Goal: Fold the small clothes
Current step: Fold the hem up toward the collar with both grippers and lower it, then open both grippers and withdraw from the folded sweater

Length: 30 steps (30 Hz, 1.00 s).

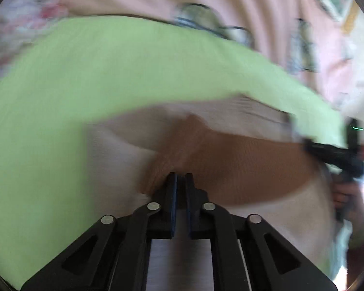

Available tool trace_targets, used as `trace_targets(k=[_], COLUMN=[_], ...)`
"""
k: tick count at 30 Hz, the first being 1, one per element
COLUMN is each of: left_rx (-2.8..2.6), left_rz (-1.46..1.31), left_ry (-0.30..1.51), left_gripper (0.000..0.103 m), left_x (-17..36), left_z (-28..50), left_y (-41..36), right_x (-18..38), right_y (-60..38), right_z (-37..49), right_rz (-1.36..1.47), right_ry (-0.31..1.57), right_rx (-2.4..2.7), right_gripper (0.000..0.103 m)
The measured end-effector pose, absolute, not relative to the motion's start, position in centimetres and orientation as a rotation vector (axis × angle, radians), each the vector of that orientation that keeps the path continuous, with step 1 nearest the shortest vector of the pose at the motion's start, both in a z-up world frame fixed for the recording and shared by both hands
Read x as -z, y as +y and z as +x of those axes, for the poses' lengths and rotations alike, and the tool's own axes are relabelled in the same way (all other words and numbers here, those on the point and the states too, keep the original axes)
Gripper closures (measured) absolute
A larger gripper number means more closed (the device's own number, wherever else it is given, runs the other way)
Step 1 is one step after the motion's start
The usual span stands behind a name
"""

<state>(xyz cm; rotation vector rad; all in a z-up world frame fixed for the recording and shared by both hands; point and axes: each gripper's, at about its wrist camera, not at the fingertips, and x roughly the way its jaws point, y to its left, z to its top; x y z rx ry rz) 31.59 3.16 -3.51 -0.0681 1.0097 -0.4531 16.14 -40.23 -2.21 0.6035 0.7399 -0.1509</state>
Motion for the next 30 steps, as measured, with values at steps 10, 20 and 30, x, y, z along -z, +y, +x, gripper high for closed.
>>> trace_targets(k=[10,20,30], left_rx=[0.463,0.4,0.333], left_rz=[-0.2,-0.063,-0.209], left_ry=[0.927,0.926,0.876], left_gripper=[0.085,0.069,0.062], left_x=[1.8,2.2,1.3], left_z=[25.1,21.2,11.1], left_y=[8.1,6.9,11.5], right_x=[-0.1,2.0,0.6], right_y=[-34.3,-37.4,-30.8], right_z=[5.5,-2.0,-5.4], right_rz=[0.576,0.655,0.641], right_ry=[0.638,0.575,0.545], right_rx=[0.062,0.341,0.193], right_gripper=[0.064,0.071,0.056])
